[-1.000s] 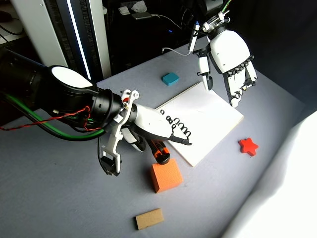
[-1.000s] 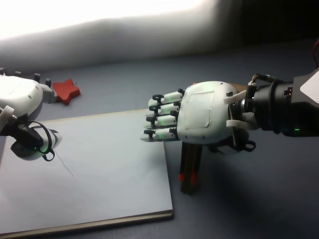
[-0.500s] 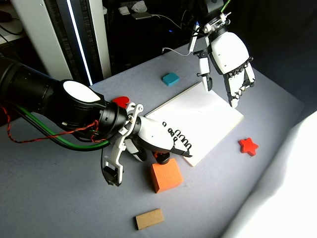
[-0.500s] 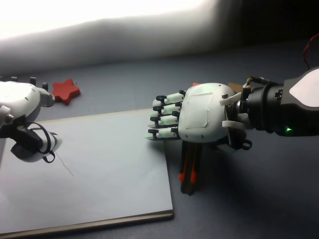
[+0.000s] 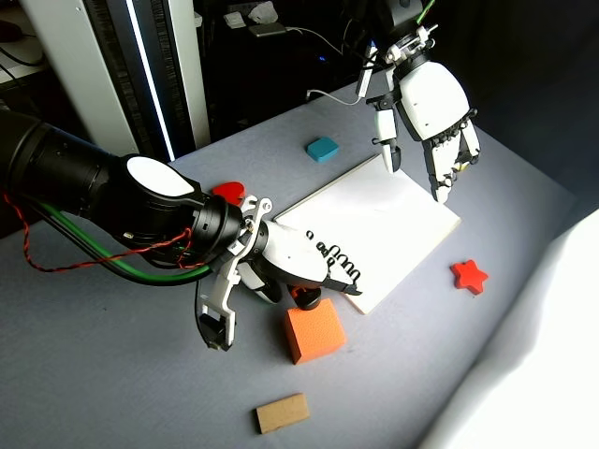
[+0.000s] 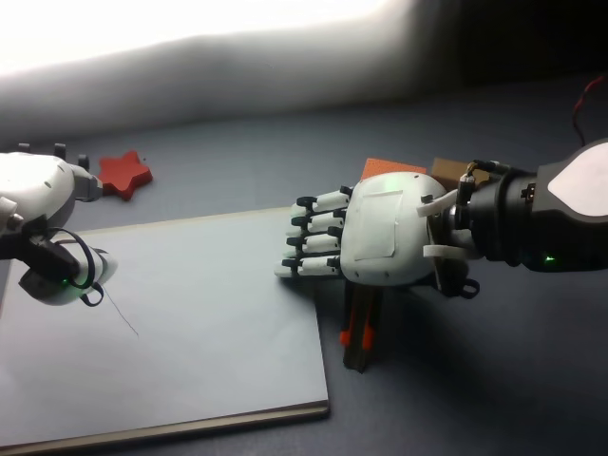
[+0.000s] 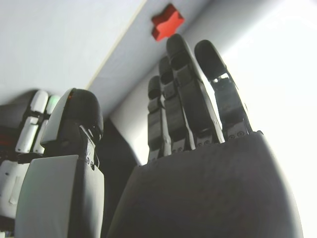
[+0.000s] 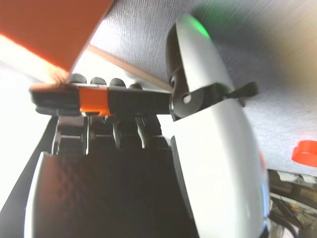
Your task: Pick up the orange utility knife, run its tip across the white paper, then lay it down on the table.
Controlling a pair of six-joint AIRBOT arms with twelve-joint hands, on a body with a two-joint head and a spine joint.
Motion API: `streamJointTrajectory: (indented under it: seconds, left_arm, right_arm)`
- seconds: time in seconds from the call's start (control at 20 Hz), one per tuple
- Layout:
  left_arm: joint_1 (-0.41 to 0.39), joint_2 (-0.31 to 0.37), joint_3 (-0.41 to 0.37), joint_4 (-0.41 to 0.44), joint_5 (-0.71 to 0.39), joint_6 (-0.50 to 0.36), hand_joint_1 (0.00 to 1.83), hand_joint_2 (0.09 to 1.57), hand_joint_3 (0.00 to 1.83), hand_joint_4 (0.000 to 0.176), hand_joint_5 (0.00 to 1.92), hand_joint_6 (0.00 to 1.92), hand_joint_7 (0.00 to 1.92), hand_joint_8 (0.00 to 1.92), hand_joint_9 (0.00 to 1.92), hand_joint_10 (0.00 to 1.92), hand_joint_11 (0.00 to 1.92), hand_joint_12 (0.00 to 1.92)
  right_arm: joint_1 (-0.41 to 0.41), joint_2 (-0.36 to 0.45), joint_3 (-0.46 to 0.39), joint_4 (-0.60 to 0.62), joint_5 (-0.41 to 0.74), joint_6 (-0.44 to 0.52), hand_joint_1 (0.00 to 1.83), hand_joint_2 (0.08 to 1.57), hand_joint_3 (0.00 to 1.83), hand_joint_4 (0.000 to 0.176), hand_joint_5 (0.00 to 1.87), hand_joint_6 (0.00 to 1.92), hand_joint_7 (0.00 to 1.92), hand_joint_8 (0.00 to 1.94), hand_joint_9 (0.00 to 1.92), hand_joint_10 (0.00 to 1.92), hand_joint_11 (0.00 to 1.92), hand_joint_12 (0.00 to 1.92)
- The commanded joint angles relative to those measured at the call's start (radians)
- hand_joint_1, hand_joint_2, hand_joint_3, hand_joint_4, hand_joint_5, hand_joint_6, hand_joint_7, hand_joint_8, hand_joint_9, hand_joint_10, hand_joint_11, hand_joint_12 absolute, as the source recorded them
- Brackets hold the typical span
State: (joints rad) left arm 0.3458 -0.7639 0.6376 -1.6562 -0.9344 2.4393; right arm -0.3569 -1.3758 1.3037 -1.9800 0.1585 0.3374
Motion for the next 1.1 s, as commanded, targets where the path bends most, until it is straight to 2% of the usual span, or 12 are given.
streamJointTrajectory:
  seconds: [0.0,0.05,0.15,0.2,0.25,0.5,0.65,0.75,0.8,0.85,0.9,1.05]
  left_arm:
    - [-0.007,0.006,0.004,0.073,-0.04,0.001,0.62,1.31,0.02,0.016,0.34,0.0,0.49,0.0,0.65,0.01,0.13,1.38]
    - [-0.008,0.006,0.005,0.073,-0.04,0.001,0.6,1.31,0.02,0.018,0.34,0.0,0.49,0.0,0.65,0.01,0.13,1.38]
    - [-0.008,0.006,0.005,0.073,-0.04,0.001,0.6,1.31,0.02,0.019,0.34,0.0,0.48,0.0,0.64,0.01,0.13,1.37]
    - [-0.008,0.006,0.004,0.073,-0.04,0.001,0.6,1.31,0.02,0.019,0.34,0.0,0.48,0.0,0.64,0.01,0.13,1.37]
    - [-0.008,0.006,0.004,0.073,-0.04,0.001,0.62,1.3,0.01,0.017,0.34,0.0,0.49,0.0,0.65,0.01,0.15,1.37]
    - [-0.013,0.006,0.005,0.073,-0.043,0.001,0.63,1.31,0.01,0.014,0.34,0.01,0.5,0.01,0.66,0.02,0.16,1.38]
    - [-0.015,0.005,0.007,0.073,-0.047,0.001,0.62,1.32,0.02,0.014,0.34,0.0,0.49,0.0,0.66,0.02,0.16,1.38]
    - [-0.015,0.005,0.008,0.073,-0.047,0.001,0.62,1.32,0.02,0.014,0.34,0.0,0.49,0.0,0.66,0.02,0.16,1.38]
    - [-0.015,0.005,0.011,0.073,-0.047,0.001,0.61,1.32,0.02,0.013,0.33,0.0,0.49,0.0,0.67,0.02,0.16,1.39]
    - [-0.015,0.005,0.012,0.073,-0.047,0.001,0.61,1.32,0.02,0.013,0.33,0.0,0.49,0.0,0.67,0.02,0.16,1.39]
    - [-0.015,0.005,0.014,0.073,-0.047,0.001,0.63,1.31,0.01,0.015,0.33,0.0,0.5,0.0,0.67,0.02,0.16,1.4]
    - [-0.019,0.004,0.021,0.073,-0.047,0.001,0.63,1.31,0.01,0.013,0.33,0.0,0.49,0.0,0.67,0.02,0.14,1.41]
  right_arm:
    - [0.003,0.001,0.001,0.006,-0.017,-0.008,1.19,1.31,0.04,0.0,0.0,0.0,0.0,0.0,0.0,0.0,0.0,0.0]
    - [0.003,0.001,0.001,0.006,-0.017,-0.008,1.13,1.37,0.07,0.0,0.05,0.02,0.01,0.0,0.01,0.01,0.0,0.0]
    - [0.002,0.002,0.005,0.006,-0.017,-0.005,1.15,1.41,0.04,0.0,0.22,0.4,0.42,0.15,0.17,0.56,0.0,0.96]
    - [0.001,0.002,0.007,0.006,-0.017,-0.005,1.15,1.41,0.04,0.0,0.22,0.4,0.42,0.15,0.17,0.56,0.0,0.96]
    - [0.0,0.002,0.007,0.006,-0.018,-0.005,1.24,1.38,0.01,0.0,0.39,1.53,0.59,1.66,0.43,1.79,0.11,1.87]
    - [-0.003,0.002,0.008,0.006,-0.03,-0.008,1.08,1.4,0.01,0.0,0.46,1.6,0.59,1.94,0.66,1.92,0.57,1.92]
    - [0.014,0.014,0.008,0.006,-0.018,0.006,1.03,1.34,0.0,0.0,0.62,1.61,1.07,1.94,1.11,1.92,0.93,1.92]
    - [0.022,0.024,0.007,0.006,-0.003,0.011,1.03,1.34,0.0,0.0,0.62,1.61,1.07,1.94,1.11,1.92,0.93,1.92]
    - [0.027,0.033,0.004,0.006,0.007,0.011,1.3,1.34,0.0,0.0,1.05,1.86,1.31,1.94,1.38,1.92,1.26,1.92]
    - [0.029,0.037,0.002,0.005,0.009,0.011,1.3,1.34,0.0,0.0,1.05,1.86,1.31,1.94,1.38,1.92,1.26,1.92]
    - [0.035,0.046,-0.004,0.005,0.012,0.011,1.55,1.35,0.0,0.156,1.38,1.92,1.64,1.94,1.73,1.92,1.72,1.92]
    - [0.054,0.072,-0.028,0.005,0.023,0.0,1.54,1.37,0.0,0.176,1.41,1.92,1.68,1.94,1.8,1.92,1.84,1.92]
